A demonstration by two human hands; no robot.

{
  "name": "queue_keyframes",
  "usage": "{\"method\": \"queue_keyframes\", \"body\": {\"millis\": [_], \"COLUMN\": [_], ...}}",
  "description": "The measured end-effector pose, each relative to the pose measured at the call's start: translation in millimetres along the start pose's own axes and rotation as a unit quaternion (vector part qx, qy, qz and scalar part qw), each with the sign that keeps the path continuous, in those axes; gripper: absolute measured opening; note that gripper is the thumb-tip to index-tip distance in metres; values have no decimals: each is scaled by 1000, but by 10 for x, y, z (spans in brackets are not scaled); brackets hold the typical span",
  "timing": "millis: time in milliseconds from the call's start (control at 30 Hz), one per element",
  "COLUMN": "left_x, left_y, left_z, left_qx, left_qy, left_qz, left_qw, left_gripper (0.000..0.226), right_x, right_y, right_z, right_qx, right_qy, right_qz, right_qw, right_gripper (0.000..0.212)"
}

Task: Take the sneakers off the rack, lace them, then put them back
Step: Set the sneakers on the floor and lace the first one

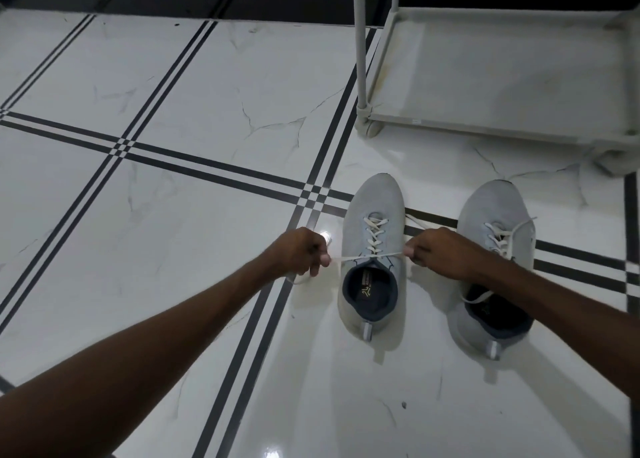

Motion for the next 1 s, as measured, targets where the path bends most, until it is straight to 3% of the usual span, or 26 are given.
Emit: {"method": "queue_keyframes", "body": {"millis": [133, 233, 333, 433, 500, 567, 700, 833, 933, 1000], "left_x": [115, 125, 24, -199, -336, -429, -476, -395, -381, -418], "left_y": [-319, -492, -574, -537, -482, -434, -329, -214, -148, -107], "left_z": [121, 227, 264, 187, 104, 32, -95, -215, -264, -298], "left_qx": [73, 112, 141, 149, 119, 88, 78, 27, -15, -2], "left_qy": [-28, -20, -8, 16, 21, 24, 23, -10, -26, -28], "left_qz": [174, 246, 328, 410, 461, 477, 502, 473, 454, 467], "left_qw": [982, 962, 934, 900, 879, 874, 861, 880, 890, 884], "left_gripper": [12, 23, 27, 23, 22, 18, 12, 32, 30, 28], "right_x": [-117, -59, 127, 271, 291, 306, 437, 487, 513, 545], "right_y": [-353, -472, -571, -584, -482, -317, -108, -61, -20, -6], "right_z": [61, 90, 137, 94, -4, -63, -68, -56, -29, -13], "right_qx": [-14, 73, 143, 114, 67, 32, -45, -144, -182, -191], "right_qy": [47, 85, 43, 17, 25, 47, 61, 22, 14, 20], "right_qz": [-114, -284, -346, -406, -514, -579, -627, -579, -551, -520], "right_qw": [992, 952, 926, 906, 855, 813, 776, 802, 814, 832], "right_gripper": [40, 34, 32, 24, 22, 15, 10, 11, 20, 26]}}
Point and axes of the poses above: each hand's wrist, its own z-axis away from the middle knuckle, its own y-axis out of the palm, x = y × z, the point moved 5 cm from there along -z, towards the middle knuckle, and after that the axes turned 7 degrees about -z, right-handed, at the moved point
